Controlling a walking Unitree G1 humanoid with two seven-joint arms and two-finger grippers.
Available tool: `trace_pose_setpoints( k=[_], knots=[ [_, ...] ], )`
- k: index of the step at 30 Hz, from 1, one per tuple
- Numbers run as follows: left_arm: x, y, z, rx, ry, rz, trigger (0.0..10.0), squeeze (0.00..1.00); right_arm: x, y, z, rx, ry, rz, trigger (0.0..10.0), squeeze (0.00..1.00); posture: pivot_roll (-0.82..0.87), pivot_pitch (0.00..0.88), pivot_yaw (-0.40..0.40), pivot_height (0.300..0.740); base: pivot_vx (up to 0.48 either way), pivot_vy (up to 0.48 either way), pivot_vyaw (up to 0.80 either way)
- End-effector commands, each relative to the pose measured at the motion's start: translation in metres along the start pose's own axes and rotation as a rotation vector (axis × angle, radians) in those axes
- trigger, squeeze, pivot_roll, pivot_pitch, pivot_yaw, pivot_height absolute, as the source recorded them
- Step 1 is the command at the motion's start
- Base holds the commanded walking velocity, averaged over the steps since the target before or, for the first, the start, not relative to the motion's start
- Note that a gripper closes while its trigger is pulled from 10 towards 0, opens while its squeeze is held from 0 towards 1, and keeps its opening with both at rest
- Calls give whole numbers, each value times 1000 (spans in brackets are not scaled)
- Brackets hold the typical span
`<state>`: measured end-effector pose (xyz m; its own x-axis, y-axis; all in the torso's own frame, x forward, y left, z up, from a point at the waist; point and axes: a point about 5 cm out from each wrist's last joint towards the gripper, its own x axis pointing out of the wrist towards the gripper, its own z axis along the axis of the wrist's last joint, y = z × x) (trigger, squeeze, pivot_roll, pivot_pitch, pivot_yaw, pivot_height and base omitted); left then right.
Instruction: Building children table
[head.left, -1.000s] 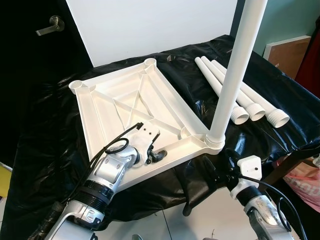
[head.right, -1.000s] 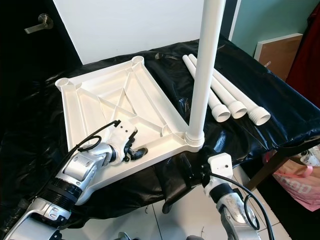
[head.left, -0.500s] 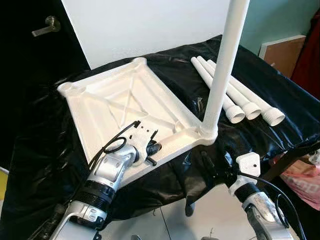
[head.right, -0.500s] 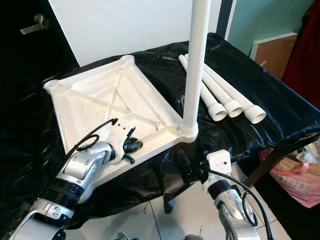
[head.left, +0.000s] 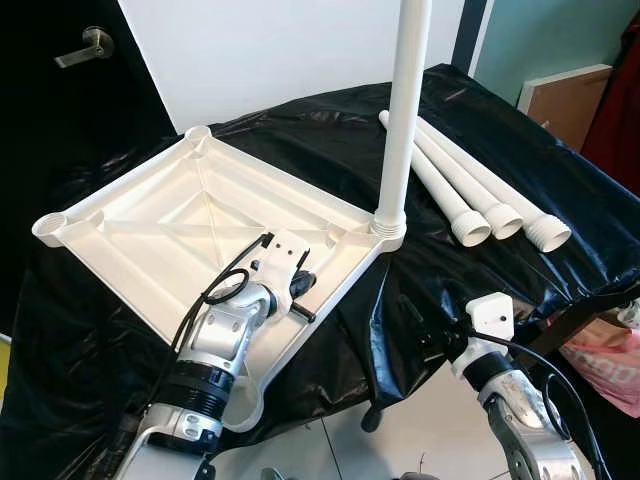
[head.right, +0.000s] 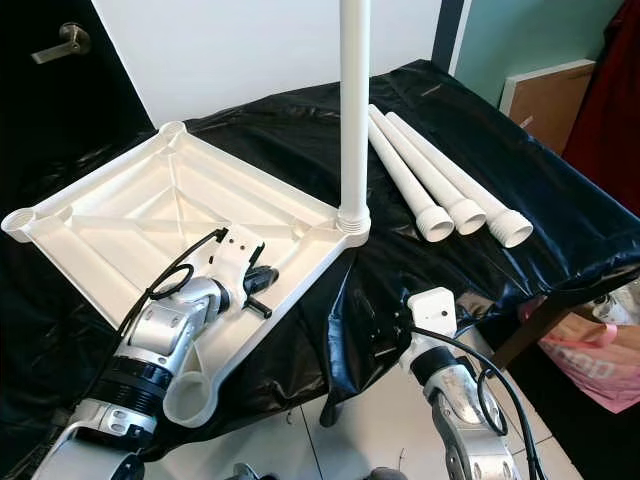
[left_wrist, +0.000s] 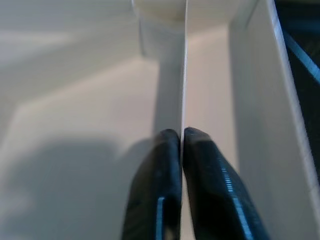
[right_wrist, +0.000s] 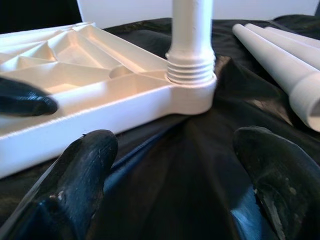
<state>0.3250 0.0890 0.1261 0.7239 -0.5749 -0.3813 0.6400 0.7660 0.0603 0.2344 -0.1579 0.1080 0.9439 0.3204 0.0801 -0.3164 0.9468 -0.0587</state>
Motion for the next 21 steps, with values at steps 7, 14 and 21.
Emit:
trace_pose_setpoints(
  k=[7, 14, 21],
  knots=[
    [-15, -11, 44, -25, -318, -19, 10000, 0, 10, 1, -5, -5, 28, -16, 10000, 0, -143, 35, 64, 740, 0, 0, 0],
    [-36, 0, 53, -35, -409, -25, 10000, 0, 22, -6, -4, -12, 27, -95, 10000, 0, -126, 38, 62, 740, 0, 0, 0],
    [-66, -3, 55, -12, -483, -65, 10000, 0, 24, -33, -7, -50, 37, -370, 10000, 0, -99, 43, 50, 740, 0, 0, 0]
  ],
)
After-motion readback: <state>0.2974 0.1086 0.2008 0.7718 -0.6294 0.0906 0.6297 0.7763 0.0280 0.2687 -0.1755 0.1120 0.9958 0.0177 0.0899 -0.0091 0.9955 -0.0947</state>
